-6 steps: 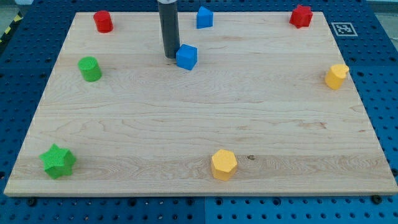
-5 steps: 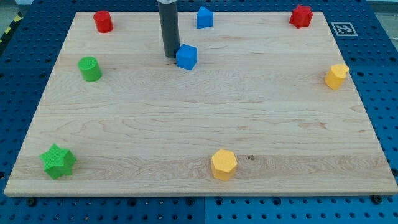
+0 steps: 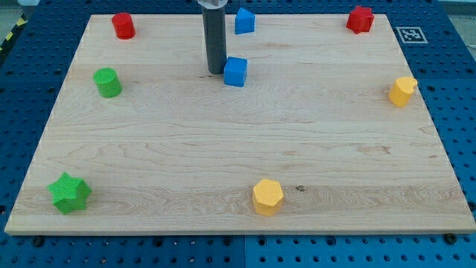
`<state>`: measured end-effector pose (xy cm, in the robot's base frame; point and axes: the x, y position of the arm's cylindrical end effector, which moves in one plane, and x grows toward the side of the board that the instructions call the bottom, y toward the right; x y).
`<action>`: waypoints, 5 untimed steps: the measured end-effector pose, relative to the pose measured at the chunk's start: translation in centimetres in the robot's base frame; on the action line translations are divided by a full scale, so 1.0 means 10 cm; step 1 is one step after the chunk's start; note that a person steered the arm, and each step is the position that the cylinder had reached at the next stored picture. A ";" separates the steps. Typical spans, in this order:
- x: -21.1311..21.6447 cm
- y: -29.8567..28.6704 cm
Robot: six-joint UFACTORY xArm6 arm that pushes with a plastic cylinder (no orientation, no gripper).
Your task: Place the blue cube diagonally to yellow hexagon
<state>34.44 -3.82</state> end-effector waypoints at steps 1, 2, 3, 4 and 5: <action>0.00 0.10; 0.04 0.28; 0.13 0.47; 0.20 0.75; 0.27 1.05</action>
